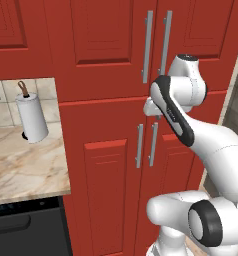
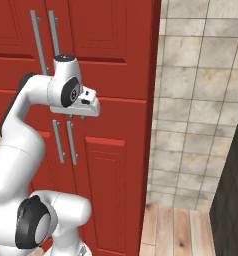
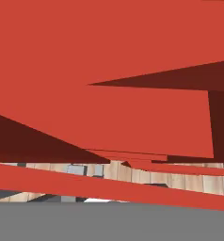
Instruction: Retrieve the bowl from the cabinet, then place the raw meat into the bowl to avoid contamination.
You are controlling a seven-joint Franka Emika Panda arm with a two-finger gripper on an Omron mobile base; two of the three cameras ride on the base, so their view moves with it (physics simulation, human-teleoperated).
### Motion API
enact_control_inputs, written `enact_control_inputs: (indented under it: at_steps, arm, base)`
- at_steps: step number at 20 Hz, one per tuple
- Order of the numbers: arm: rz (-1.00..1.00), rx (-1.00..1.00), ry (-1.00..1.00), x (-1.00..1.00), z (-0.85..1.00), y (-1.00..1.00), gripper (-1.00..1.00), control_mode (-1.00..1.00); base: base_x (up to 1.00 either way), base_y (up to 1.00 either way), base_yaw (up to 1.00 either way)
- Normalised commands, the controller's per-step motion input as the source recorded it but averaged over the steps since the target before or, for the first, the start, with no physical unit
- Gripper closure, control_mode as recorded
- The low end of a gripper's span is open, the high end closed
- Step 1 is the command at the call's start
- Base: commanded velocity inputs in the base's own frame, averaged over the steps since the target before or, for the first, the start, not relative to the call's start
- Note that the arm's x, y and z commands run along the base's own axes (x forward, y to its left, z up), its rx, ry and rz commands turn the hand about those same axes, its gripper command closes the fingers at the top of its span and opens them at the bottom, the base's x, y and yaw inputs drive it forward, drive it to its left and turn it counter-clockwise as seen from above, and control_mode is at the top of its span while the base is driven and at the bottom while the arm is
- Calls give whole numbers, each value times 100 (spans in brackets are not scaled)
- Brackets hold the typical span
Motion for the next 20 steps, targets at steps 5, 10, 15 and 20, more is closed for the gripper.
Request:
enact_control_inputs:
  at_steps: [5, 10, 15, 20]
  arm:
    - [0, 0, -1, 1, 3, 0, -100, -100]
    - [-2, -3, -14, 1, 23, 2, -100, -100]
    - [-4, -1, -26, 16, 45, 10, -100, -100]
    - [-5, -2, -29, 28, 45, 20, -100, -100]
  base:
    - [0, 0, 0]
    - [0, 0, 0]
    - [0, 0, 0]
    - [0, 0, 0]
